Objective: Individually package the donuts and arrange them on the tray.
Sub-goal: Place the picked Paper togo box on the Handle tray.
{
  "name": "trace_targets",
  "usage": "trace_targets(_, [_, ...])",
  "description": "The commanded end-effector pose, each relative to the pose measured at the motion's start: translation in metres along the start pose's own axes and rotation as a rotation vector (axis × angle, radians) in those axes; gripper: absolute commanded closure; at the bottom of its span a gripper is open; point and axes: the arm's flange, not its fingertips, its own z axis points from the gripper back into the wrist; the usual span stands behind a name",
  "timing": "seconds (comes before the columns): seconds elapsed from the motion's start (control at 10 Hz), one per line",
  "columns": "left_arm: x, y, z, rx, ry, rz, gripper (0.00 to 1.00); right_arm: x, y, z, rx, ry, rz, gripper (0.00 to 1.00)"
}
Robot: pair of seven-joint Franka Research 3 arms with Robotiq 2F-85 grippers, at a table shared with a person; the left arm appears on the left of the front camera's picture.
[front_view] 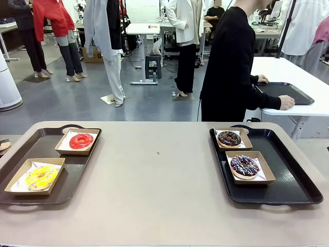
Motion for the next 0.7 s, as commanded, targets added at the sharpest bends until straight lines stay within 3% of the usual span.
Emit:
trace_targets(0.0, [-0.001,-0.015,-0.01,0.012,-0.04,-0.035,0.0,-0.005,0.002,-0.001,-0.005,0.002,-0.003,0.0])
trace_targets(0.1, [0.0,0.0,0.0,0.0,0.0,0.0,0.0,-0.005,0.002,-0.001,-0.005,0.002,-0.003,0.0])
trace_targets(0.6, [0.0,0.0,0.0,0.0,0.0,0.0,0.0,-0.005,0.002,-0.001,-0.005,0.002,-0.003,0.0])
